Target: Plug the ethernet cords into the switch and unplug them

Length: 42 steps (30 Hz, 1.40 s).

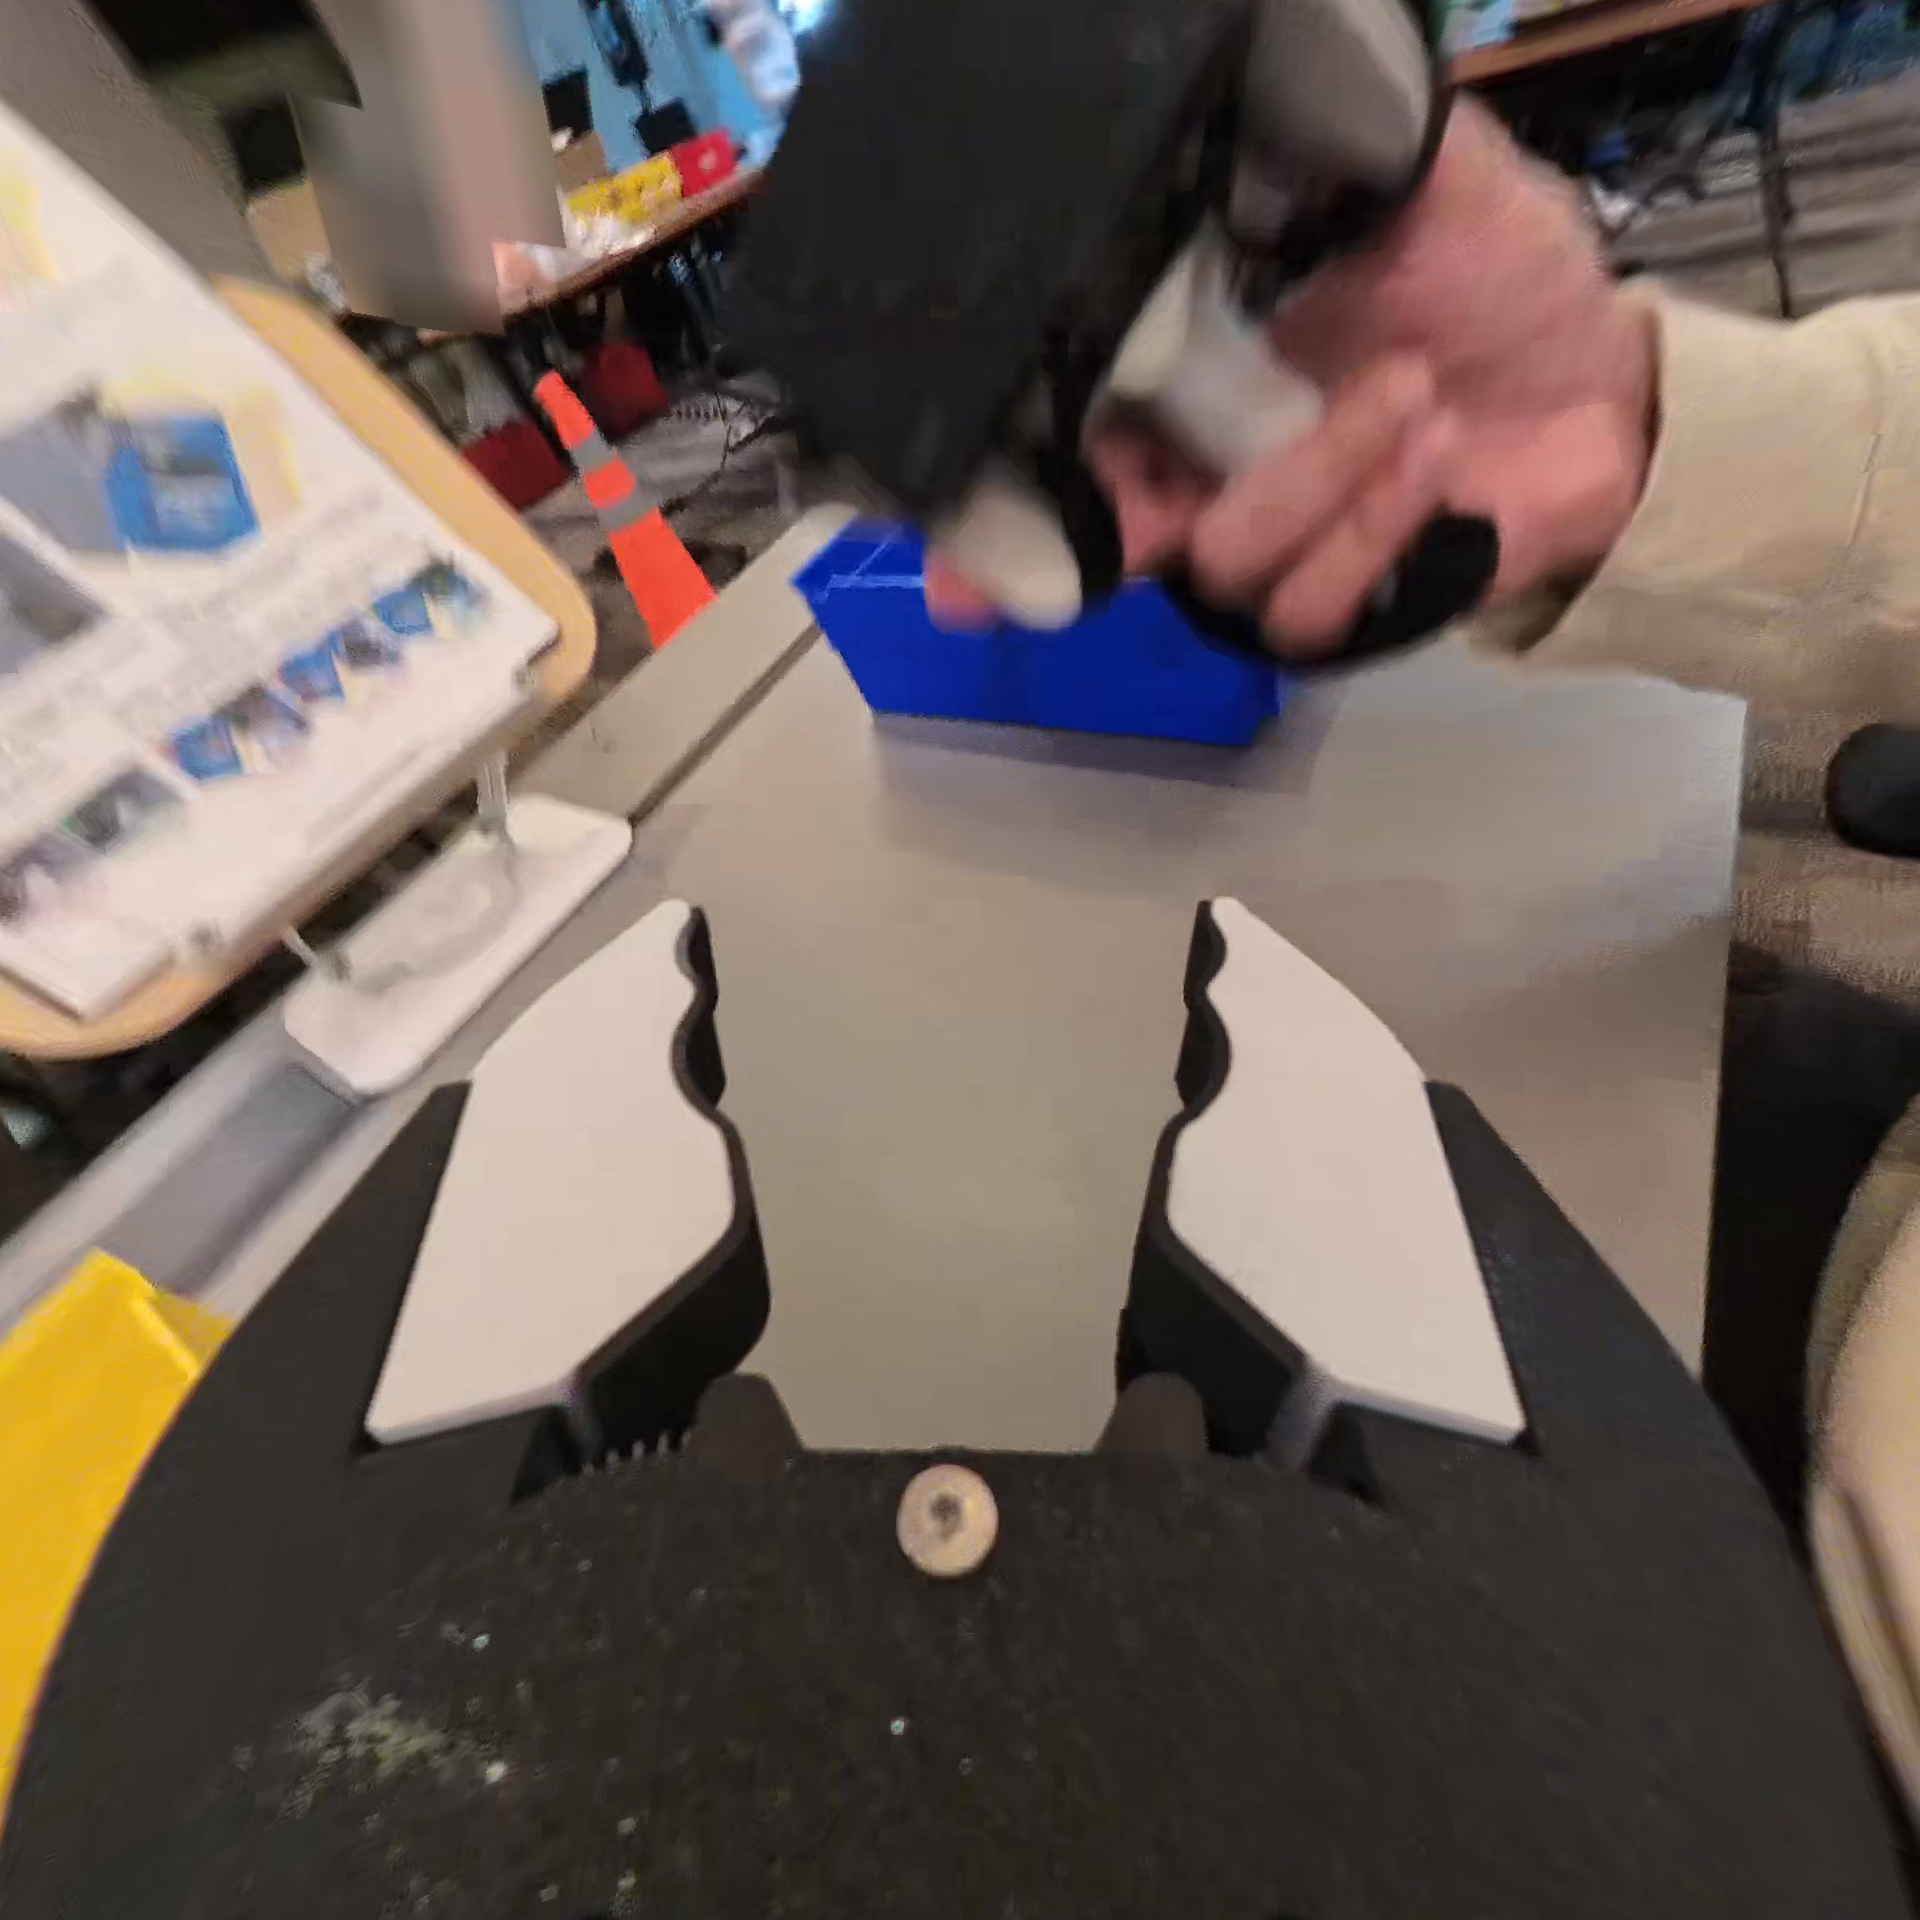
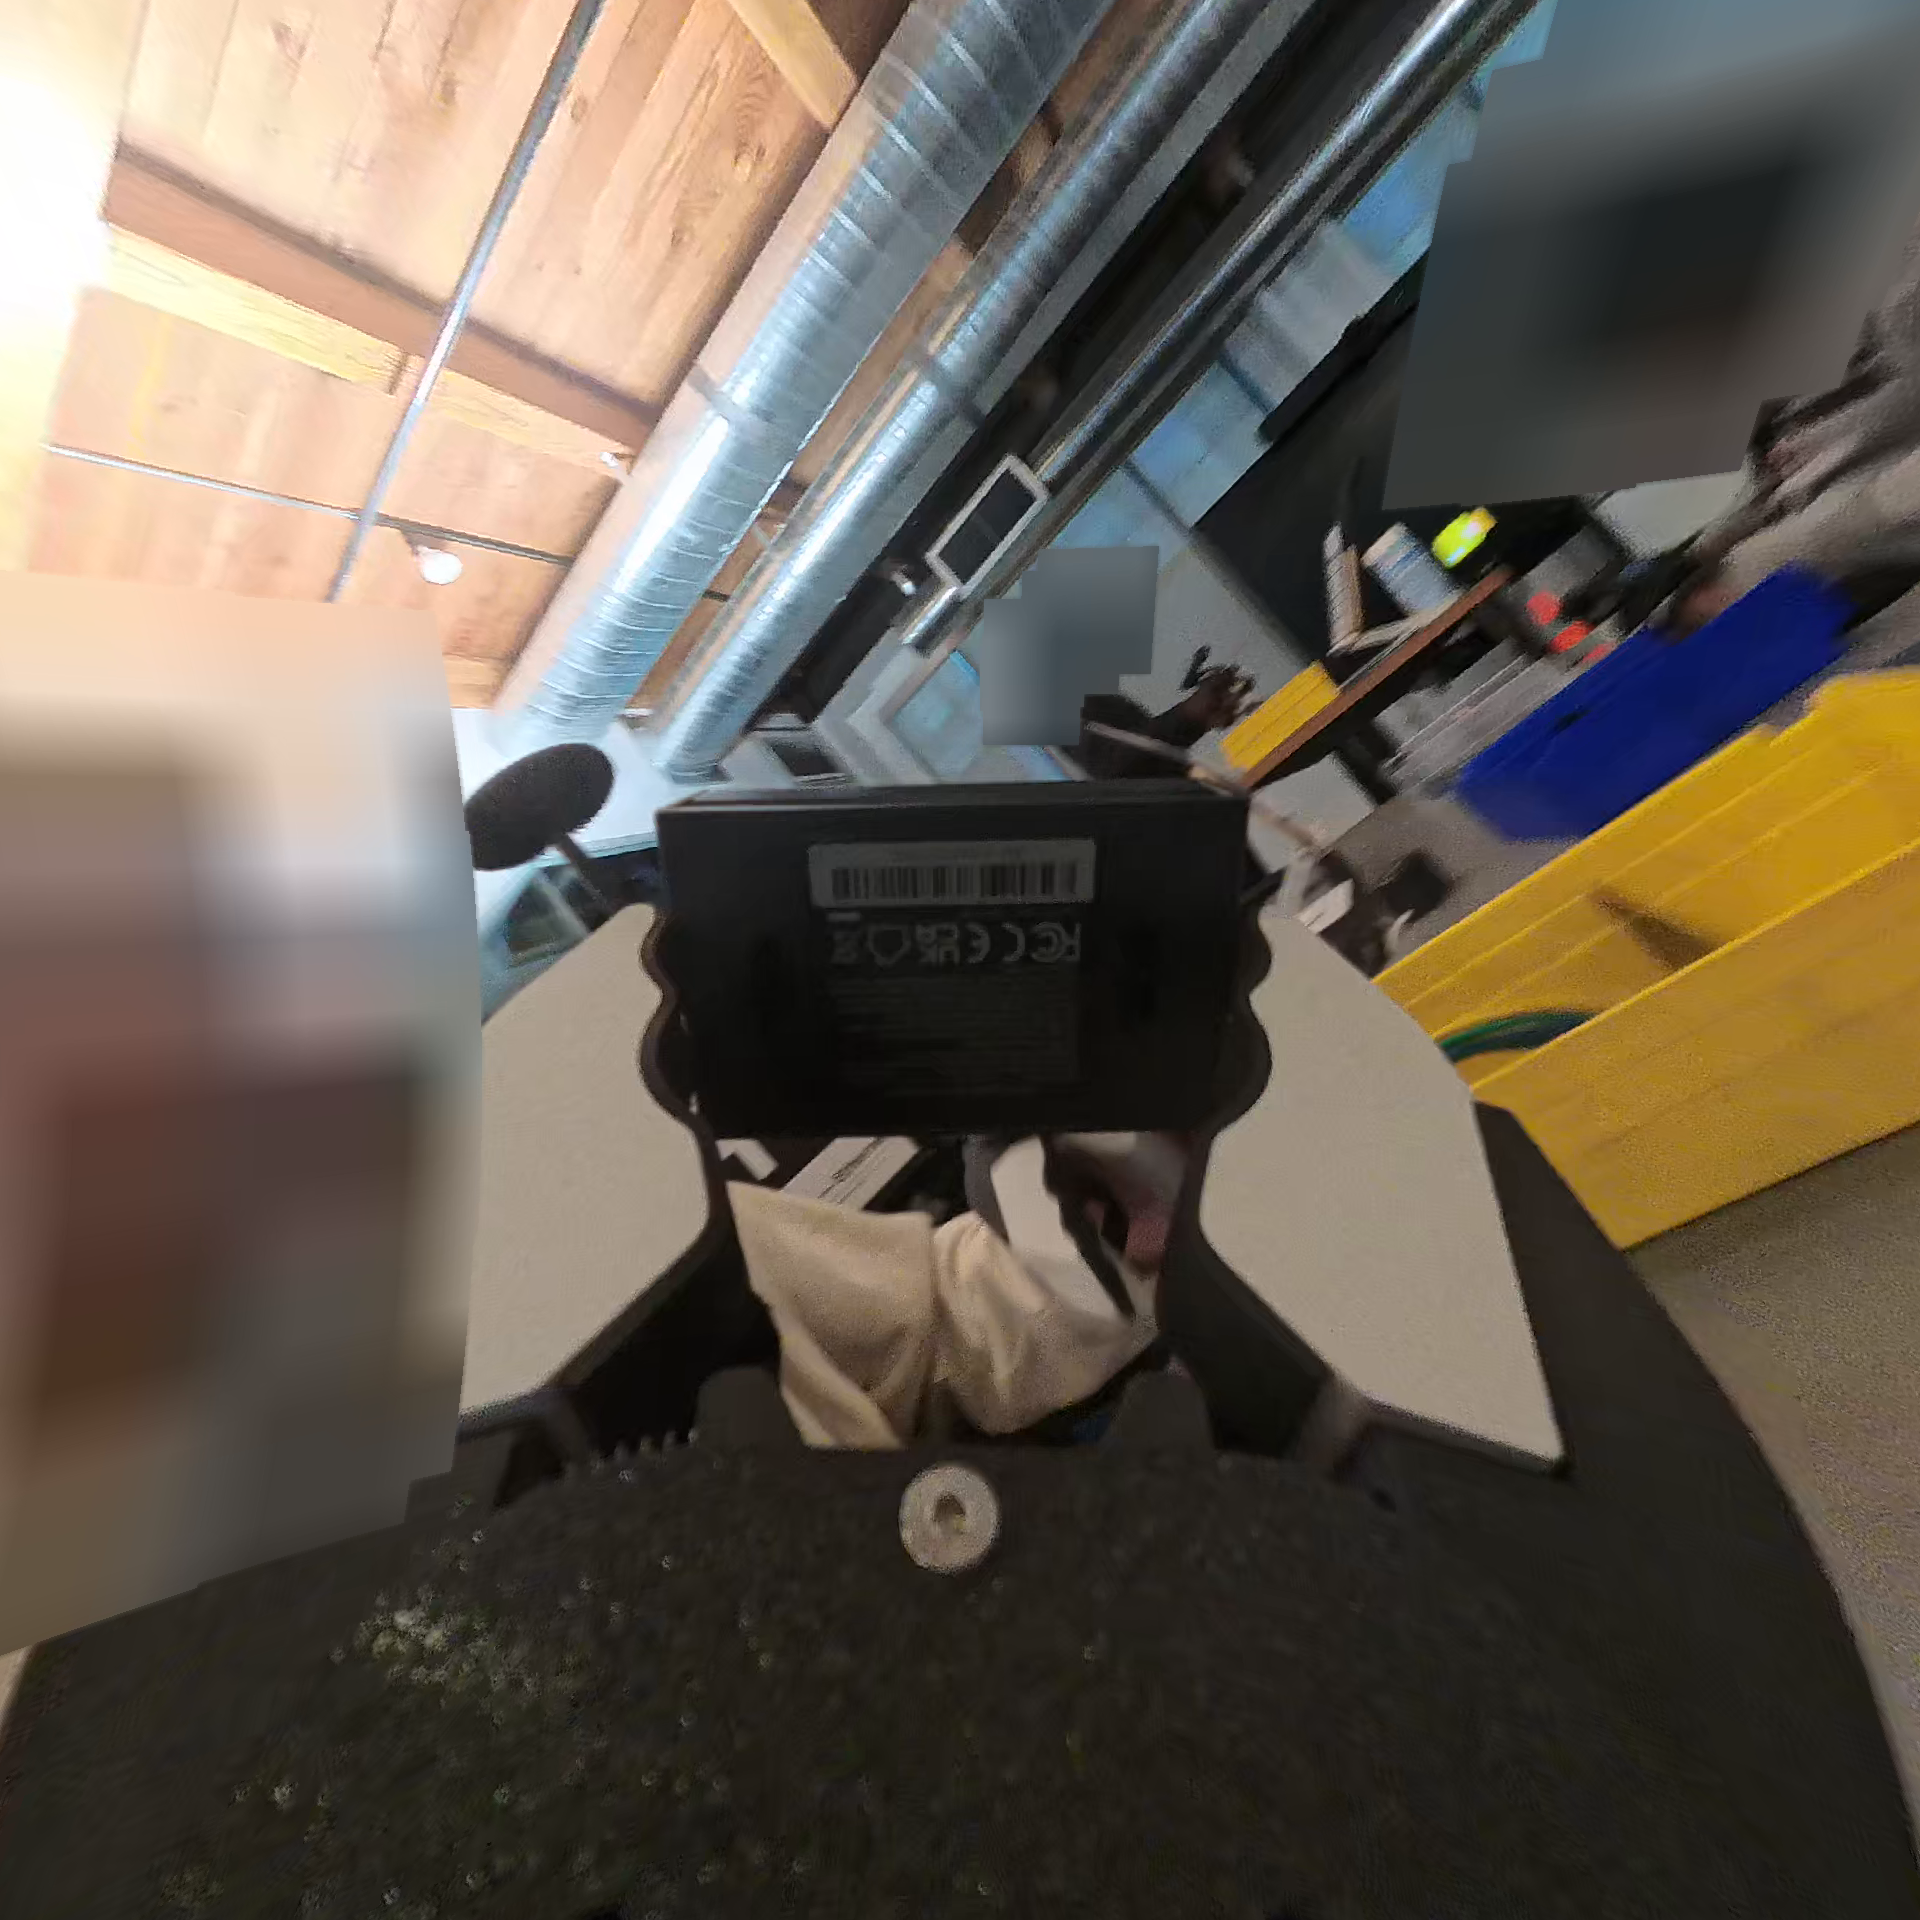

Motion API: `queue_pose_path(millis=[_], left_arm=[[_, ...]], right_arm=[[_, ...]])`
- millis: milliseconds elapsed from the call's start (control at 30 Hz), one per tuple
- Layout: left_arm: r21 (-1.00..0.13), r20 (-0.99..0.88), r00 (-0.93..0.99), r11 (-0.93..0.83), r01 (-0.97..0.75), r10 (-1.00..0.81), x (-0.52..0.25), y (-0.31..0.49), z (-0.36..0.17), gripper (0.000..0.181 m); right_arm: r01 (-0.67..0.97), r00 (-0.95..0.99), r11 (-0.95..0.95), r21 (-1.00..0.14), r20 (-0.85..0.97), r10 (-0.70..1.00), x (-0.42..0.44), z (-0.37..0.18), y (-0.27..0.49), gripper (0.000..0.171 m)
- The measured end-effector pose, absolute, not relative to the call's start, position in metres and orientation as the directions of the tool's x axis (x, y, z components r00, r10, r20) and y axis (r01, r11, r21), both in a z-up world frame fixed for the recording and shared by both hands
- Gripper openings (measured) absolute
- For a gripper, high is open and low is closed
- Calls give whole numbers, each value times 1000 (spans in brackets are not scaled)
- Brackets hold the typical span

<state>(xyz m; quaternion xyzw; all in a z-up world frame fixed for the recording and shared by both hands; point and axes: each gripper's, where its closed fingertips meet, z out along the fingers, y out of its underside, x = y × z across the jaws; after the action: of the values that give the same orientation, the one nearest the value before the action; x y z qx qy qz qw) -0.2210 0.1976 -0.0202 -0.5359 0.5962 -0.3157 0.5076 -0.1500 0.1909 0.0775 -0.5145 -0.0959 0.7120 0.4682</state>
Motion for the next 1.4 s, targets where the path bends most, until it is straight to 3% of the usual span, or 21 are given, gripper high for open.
queue_pose_path(millis=[67, 200, 267, 400, 500, 667, 800, 900, 1000, 1133, 1200, 1400], left_arm=[[-890, -344, 20, 320, -325, -939, -213, 191, -4, 88], [-813, -388, -172, 424, -398, -905, -200, 173, -15, 111], [-779, -408, -260, 482, -401, -875, -198, 159, -28, 105], [-762, -489, -258, 552, -339, -833, -195, 154, -33, 61], [-799, -435, -262, 503, -329, -862, -196, 154, -40, 61], [-833, -267, -343, 395, -388, -901, -205, 154, -64, 61], [-819, -105, -403, 309, -484, -909, -224, 168, -82, 61], [-800, 36, -462, 251, -545, -886, -240, 177, -86, 61], [-726, 170, -505, 240, -645, -846, -253, 187, -91, 61], [-644, 335, -563, 252, -722, -756, -262, 191, -93, 61], [-610, 410, -575, 256, -750, -708, -261, 191, -92, 61], [-573, 481, -631, 327, -752, -608, -242, 181, -86, 61]], right_arm=[[-533, -125, -630, -565, -684, 719, -181, 52, 180, 99], [-484, -330, -763, -429, -718, 613, -213, 27, 158, 99], [-456, -378, -794, -401, -721, 581, -222, 19, 150, 99], [-420, -465, -840, -344, -713, 525, -227, 11, 143, 99], [-406, -470, -852, -330, -724, 505, -228, 4, 145, 99], [-396, -340, -826, -402, -771, 538, -227, -22, 155, 96], [-313, 59, -728, -610, -777, 627, -216, -52, 171, 93], [-57, 331, -572, -818, -556, 762, -213, -66, 167, 91], [220, 489, -208, -953, -77, 869, -202, -66, 176, 85], [563, 467, 93, -821, 409, 784, -185, -70, 189, 64], [573, 403, 207, -793, 493, 771, -192, -62, 184, 50], [662, 261, 351, -662, 643, 720, -193, -55, 184, 49]])
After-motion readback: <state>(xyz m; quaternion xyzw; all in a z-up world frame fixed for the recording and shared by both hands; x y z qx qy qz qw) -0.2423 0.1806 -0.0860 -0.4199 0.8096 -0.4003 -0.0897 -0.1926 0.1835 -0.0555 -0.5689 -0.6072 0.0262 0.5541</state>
